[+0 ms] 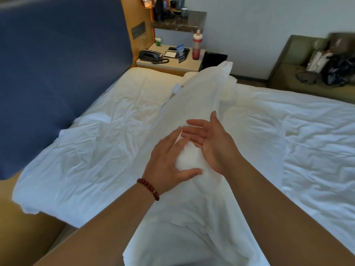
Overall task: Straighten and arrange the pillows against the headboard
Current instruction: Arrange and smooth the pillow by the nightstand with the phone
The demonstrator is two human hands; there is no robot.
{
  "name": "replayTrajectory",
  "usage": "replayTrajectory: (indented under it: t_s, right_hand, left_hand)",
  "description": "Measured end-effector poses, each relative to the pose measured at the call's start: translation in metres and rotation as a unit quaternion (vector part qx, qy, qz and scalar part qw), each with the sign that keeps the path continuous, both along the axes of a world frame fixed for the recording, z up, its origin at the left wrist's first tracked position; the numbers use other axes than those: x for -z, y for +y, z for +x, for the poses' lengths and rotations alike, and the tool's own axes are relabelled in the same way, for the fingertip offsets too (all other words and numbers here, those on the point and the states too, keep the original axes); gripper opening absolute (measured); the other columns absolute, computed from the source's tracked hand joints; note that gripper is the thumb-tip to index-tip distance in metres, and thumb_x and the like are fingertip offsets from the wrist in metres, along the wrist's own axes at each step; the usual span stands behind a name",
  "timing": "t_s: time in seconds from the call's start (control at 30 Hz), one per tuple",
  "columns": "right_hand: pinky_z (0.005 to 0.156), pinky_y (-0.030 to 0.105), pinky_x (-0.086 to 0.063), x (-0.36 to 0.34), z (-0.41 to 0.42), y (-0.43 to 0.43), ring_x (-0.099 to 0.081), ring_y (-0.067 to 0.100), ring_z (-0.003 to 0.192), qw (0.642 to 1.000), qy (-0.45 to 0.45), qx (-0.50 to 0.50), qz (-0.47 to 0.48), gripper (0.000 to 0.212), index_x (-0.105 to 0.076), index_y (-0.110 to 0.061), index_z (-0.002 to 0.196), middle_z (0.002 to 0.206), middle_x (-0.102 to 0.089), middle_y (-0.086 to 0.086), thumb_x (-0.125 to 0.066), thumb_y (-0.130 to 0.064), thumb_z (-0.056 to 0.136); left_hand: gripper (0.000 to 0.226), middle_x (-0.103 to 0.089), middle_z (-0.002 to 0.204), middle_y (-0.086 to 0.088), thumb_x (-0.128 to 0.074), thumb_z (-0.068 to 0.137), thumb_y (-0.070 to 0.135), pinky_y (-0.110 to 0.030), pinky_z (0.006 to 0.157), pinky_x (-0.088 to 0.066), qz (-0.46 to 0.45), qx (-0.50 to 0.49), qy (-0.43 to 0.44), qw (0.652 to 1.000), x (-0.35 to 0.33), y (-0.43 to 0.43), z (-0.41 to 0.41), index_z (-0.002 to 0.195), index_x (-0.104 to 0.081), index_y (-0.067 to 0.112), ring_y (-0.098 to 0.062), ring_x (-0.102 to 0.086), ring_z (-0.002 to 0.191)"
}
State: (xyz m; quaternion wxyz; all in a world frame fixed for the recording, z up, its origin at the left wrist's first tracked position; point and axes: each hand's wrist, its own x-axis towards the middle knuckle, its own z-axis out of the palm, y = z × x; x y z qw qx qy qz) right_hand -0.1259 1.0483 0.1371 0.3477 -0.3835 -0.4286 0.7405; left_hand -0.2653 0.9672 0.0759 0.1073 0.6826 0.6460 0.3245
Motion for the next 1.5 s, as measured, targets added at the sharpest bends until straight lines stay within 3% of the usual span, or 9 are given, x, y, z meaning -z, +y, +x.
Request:
replayTrajectory:
  t_s: [0.13,0.27,0.4,0.53,0.63,0.87,1.07,1.23,1.5]
  right_hand:
    - [0.104,0.036,-0.049,0.022,-0.004,0.0,-0.067,0.023,0.112,0.99,0.113,0.079,-0.024,0.057,-0.066,-0.004,0.106,0.113,-0.071,0.015,-0.031,-0.049,0.103]
    - [0.114,0.039,-0.037,0.044,-0.02,-0.02,-0.056,0.005,0.123,0.99,-0.033,0.037,0.129,0.034,-0.071,-0.035,0.112,0.122,-0.067,-0.017,-0.04,-0.045,0.103]
    - [0.124,0.042,-0.01,0.059,-0.047,-0.032,-0.017,-0.012,0.143,0.957,-0.113,-0.058,0.26,0.035,-0.051,-0.042,0.136,0.129,-0.039,-0.053,-0.032,-0.032,0.109]
    - [0.124,0.038,-0.004,0.051,-0.094,-0.029,-0.002,-0.023,0.138,0.93,-0.136,-0.155,0.303,0.038,-0.046,-0.048,0.135,0.144,-0.023,-0.044,-0.021,-0.04,0.107]
    - [0.124,0.032,-0.003,0.04,-0.144,-0.026,-0.001,-0.022,0.138,0.899,-0.177,-0.208,0.342,0.038,-0.042,-0.051,0.135,0.15,-0.02,-0.037,-0.018,-0.039,0.108]
    - [0.12,0.028,-0.021,0.041,-0.263,-0.04,-0.038,-0.013,0.13,0.966,-0.078,-0.182,0.164,0.036,-0.074,-0.037,0.112,0.147,-0.046,-0.021,-0.039,-0.041,0.103]
    - [0.121,0.023,-0.012,0.105,-0.296,-0.054,-0.016,-0.007,0.145,0.943,-0.213,-0.113,0.227,0.039,-0.05,-0.039,0.139,0.153,-0.031,-0.026,-0.032,-0.041,0.105]
    - [0.123,0.035,0.0,0.18,-0.282,-0.061,0.001,0.011,0.152,0.913,-0.372,-0.137,0.091,0.062,-0.014,-0.035,0.156,0.165,-0.001,-0.011,-0.038,-0.052,0.101]
    - [0.117,0.043,-0.029,0.227,-0.273,-0.024,-0.041,0.031,0.138,0.928,-0.334,0.035,-0.159,0.114,-0.03,-0.012,0.153,0.153,-0.04,0.011,-0.062,-0.081,0.069]
  left_hand:
    - [0.066,-0.038,0.149,0.013,-0.057,0.079,0.065,-0.03,0.112,-0.031,0.014,-0.028,-0.001,1.0,0.003,-0.011,-0.016,0.136,-0.052,0.031,-0.004,-0.03,0.137]
    - [0.048,-0.038,0.143,0.022,-0.054,0.088,0.046,-0.019,0.11,-0.029,0.037,-0.036,-0.024,0.998,-0.002,-0.023,-0.041,0.134,-0.051,0.034,0.007,-0.031,0.132]
    - [0.046,-0.041,0.147,0.013,-0.048,0.091,0.032,-0.019,0.112,-0.03,0.05,-0.051,-0.047,0.996,-0.009,-0.038,-0.068,0.137,-0.048,0.033,-0.003,-0.037,0.136]
    - [0.048,-0.039,0.151,0.012,-0.045,0.09,0.04,-0.028,0.115,-0.031,0.038,-0.084,-0.092,0.992,-0.013,-0.055,-0.101,0.138,-0.045,0.036,-0.002,-0.032,0.139]
    - [0.061,-0.03,0.153,0.02,-0.052,0.079,0.062,-0.014,0.112,-0.021,0.009,-0.114,-0.138,0.984,-0.021,-0.065,-0.131,0.137,-0.036,0.047,0.007,-0.023,0.139]
    - [0.084,-0.036,0.152,0.011,-0.071,0.075,0.057,-0.02,0.111,-0.025,-0.041,-0.247,-0.176,0.952,-0.022,-0.061,-0.226,0.146,-0.036,0.03,-0.006,-0.031,0.138]
    - [0.099,-0.033,0.155,0.007,-0.077,0.07,0.057,-0.036,0.115,-0.03,-0.141,-0.283,-0.254,0.914,-0.001,-0.057,-0.305,0.151,-0.028,0.028,-0.014,-0.033,0.14]
    - [0.107,-0.043,0.145,0.008,-0.08,0.064,0.06,-0.034,0.099,-0.042,-0.239,-0.31,-0.308,0.867,0.021,-0.06,-0.359,0.151,-0.023,0.031,-0.021,-0.045,0.129]
    - [0.095,-0.058,0.122,0.012,-0.083,0.054,0.064,-0.044,0.091,-0.052,-0.251,-0.378,-0.347,0.821,0.056,-0.057,-0.387,0.136,-0.043,0.038,-0.02,-0.057,0.108]
